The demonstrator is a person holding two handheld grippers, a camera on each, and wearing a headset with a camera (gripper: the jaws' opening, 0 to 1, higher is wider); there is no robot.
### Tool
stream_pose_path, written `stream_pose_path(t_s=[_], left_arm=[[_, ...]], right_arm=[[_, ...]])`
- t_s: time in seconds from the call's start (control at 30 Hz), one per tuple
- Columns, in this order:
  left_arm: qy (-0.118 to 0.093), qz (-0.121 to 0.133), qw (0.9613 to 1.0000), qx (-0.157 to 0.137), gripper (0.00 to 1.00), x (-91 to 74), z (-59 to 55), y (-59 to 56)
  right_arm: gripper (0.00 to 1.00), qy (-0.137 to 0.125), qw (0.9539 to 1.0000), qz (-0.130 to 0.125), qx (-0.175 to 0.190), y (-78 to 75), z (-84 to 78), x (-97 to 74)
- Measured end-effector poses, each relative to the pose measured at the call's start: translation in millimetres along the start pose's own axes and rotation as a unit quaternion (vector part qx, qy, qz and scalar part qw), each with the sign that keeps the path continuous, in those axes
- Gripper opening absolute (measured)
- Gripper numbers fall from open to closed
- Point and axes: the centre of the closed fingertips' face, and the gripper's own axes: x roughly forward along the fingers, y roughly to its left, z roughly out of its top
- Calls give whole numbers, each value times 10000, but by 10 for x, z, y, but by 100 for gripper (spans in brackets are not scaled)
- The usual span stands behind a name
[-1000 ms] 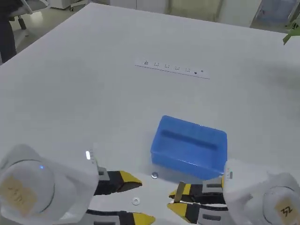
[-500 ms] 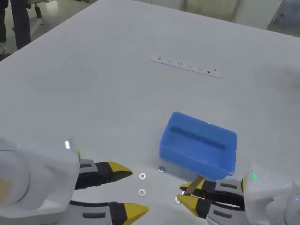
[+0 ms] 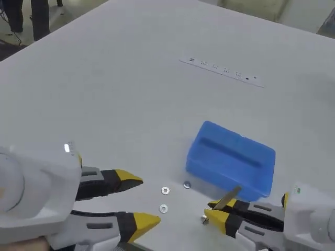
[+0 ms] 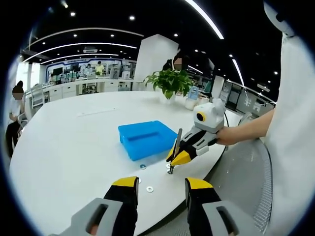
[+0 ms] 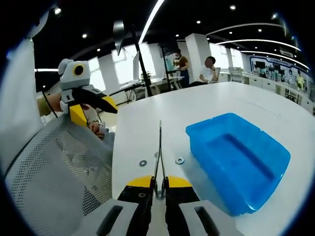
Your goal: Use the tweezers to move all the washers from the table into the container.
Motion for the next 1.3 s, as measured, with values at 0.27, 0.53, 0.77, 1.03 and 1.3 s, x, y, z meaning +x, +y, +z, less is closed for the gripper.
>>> stream_pose_path(t_s=[0.27,0.53,0.77,1.03,1.3], left_arm=[[-73,41,9999,-118,36,-55,-2,18],[-47,62,10000,-5,36,-54,24,15],[-110,68,9999,57,36,-55,81,-13],[-294,158,9993,157,38,-70,190,-27],[-501,379,9978,196,60,-47,352,78]], right_arm=[[5,18,10000,50,-56,55,9,-5],[5,271,9969,35,-738,115,-37,7],[4,314,9961,-85,-818,145,-34,-13],[4,-55,9969,-484,-613,99,250,-214],[4,-272,9925,-943,-735,1,516,-458]])
